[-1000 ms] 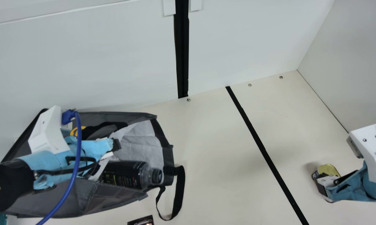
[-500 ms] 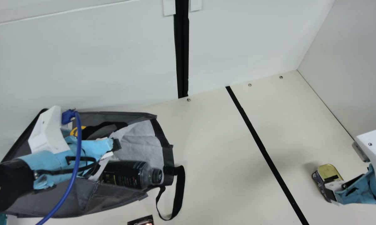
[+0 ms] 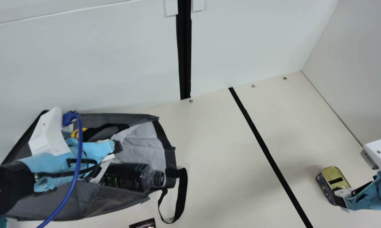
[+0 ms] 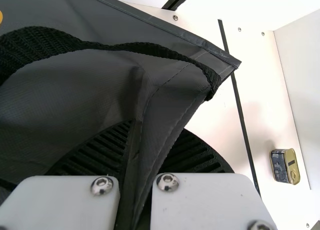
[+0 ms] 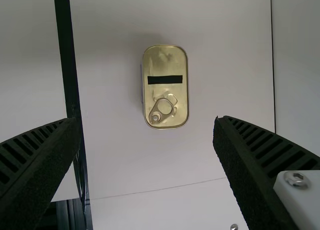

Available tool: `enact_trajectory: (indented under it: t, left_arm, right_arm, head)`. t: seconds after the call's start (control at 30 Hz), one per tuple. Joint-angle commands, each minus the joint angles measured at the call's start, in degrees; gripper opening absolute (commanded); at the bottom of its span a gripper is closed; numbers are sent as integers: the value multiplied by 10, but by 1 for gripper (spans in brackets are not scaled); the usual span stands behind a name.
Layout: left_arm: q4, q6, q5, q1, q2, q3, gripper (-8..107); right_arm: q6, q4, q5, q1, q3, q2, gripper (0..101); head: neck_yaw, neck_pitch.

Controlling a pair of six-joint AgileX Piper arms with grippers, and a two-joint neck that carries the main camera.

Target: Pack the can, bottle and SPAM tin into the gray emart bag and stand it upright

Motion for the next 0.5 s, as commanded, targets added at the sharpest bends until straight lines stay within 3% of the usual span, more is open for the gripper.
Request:
enact_trajectory:
  t: [0.0,0.47]
  left_arm:
    - [0,0,0,0,0,0,-8]
    - [0,0,0,0,0,0,-8]
  right_arm:
    - [-3,1,-6,-1,5,7,95]
    - [-7,0,-70,6,39,64,95]
  head:
    - [0,-13]
    - [0,-13]
